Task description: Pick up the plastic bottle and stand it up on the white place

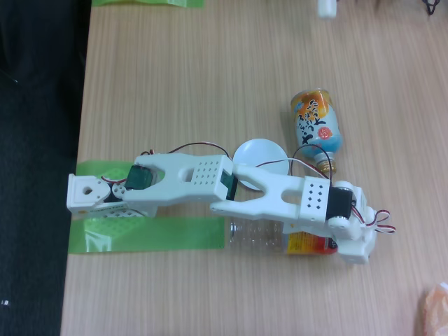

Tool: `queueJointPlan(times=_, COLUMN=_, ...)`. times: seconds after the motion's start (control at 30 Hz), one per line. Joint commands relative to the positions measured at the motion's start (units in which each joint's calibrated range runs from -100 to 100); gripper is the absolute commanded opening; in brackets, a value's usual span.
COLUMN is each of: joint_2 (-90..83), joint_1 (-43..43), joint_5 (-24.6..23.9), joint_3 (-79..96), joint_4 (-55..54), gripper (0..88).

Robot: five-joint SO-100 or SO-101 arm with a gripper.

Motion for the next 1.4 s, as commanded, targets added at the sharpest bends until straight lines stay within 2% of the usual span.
queueJointPlan(times=0.0, joint_2=-0.7, joint_1=-0.2, joint_5=-0.2, joint_3=-1.6, joint_4=-0.3, gripper=23.6)
queueJointPlan(times=0.4, joint_2=-0.7, joint_1=-0.2, joint_5=-0.2, joint_3=-1.6, joint_4=-0.4, gripper=11.7)
queueJointPlan(times=0.73, joint_2=-1.5, joint_1=-0.8, joint_5=-0.2, joint_3=-1.9, joint_4=-0.5, gripper=12.4)
queueJointPlan(times=1.1, joint_2=-1.8, joint_1=-3.5, joint_5=-0.3, joint_3=-19.0, joint_4=0.6, gripper=12.4)
queueJointPlan(times=1.37, joint_2=-1.4, joint_1=-5.3, joint_5=-4.1, joint_3=-33.5, joint_4=13.7, gripper=12.4)
